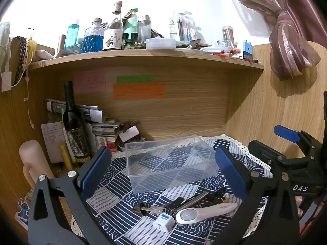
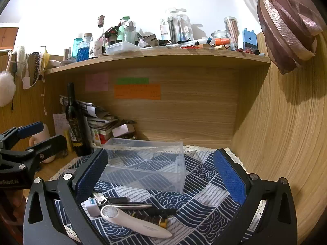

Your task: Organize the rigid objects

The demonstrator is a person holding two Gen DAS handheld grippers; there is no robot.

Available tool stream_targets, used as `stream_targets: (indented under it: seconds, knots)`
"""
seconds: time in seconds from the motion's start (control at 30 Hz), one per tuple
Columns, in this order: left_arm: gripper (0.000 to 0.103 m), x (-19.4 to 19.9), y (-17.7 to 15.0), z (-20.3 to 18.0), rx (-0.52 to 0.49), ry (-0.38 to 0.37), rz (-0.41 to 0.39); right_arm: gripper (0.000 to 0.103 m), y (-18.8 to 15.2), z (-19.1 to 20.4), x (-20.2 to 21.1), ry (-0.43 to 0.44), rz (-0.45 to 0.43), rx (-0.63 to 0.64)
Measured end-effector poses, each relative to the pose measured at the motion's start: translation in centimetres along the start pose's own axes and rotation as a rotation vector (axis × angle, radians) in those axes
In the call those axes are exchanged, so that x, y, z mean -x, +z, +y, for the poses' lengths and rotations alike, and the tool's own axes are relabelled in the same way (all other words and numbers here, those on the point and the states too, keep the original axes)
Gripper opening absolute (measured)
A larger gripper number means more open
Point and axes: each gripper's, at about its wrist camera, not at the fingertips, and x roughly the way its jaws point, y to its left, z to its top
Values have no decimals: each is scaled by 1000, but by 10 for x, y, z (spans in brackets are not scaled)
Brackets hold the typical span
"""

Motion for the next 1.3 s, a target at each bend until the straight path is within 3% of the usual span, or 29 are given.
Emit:
stream_targets:
  seconds: [1.3]
  knots:
    - [103, -2, -3, -1, -2, 1, -5, 103, 1, 4, -2, 27, 1, -21]
